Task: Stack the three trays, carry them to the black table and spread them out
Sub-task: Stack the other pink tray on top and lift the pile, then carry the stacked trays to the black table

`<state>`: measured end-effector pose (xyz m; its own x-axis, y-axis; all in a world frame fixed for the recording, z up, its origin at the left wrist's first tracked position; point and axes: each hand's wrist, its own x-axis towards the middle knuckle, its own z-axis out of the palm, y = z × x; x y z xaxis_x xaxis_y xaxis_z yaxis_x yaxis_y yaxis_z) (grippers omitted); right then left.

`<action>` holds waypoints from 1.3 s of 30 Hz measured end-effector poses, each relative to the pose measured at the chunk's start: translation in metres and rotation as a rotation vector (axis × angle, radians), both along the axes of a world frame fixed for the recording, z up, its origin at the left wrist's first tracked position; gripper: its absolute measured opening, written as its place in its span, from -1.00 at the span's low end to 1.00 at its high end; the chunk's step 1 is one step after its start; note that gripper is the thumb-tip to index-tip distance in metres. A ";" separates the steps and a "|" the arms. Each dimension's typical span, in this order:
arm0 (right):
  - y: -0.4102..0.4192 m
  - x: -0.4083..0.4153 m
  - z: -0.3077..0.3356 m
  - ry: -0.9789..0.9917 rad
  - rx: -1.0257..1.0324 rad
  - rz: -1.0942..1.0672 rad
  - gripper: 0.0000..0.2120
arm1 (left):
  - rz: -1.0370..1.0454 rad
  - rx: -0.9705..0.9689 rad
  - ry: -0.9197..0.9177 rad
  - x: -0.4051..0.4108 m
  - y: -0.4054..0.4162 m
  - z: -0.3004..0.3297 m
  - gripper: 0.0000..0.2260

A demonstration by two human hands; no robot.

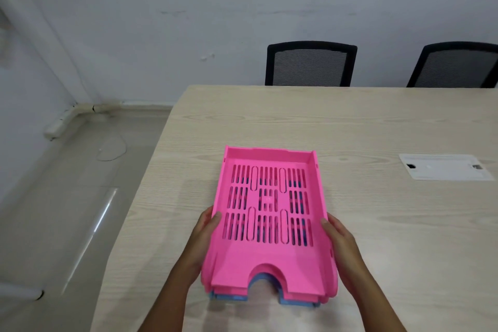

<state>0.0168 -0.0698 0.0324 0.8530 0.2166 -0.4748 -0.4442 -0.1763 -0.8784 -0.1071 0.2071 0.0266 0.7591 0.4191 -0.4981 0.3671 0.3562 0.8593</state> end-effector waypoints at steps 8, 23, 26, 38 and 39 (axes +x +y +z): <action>0.010 0.005 -0.009 0.271 0.252 0.085 -0.55 | 0.016 -0.177 -0.007 -0.021 -0.015 0.001 -0.52; 0.170 -0.058 -0.011 0.401 0.197 0.597 -0.50 | 0.581 -0.189 -0.084 -0.193 0.022 -0.011 -0.41; 0.221 -0.100 -0.008 0.434 0.195 0.692 -0.52 | 0.705 -0.196 -0.173 -0.238 0.046 -0.004 -0.50; 0.441 -0.330 0.007 0.330 0.140 1.215 -0.44 | 1.229 -0.128 -0.209 -0.489 0.136 -0.004 -0.55; 0.456 -0.349 0.008 0.323 0.131 1.266 -0.45 | 1.286 -0.136 -0.190 -0.508 0.139 -0.003 -0.52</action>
<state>-0.3322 0.3860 0.0403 -0.1210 0.8376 -0.5328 -0.2273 -0.5459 -0.8065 -0.6148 0.3457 0.0237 -0.0817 0.8479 -0.5238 -0.4212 0.4470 0.7892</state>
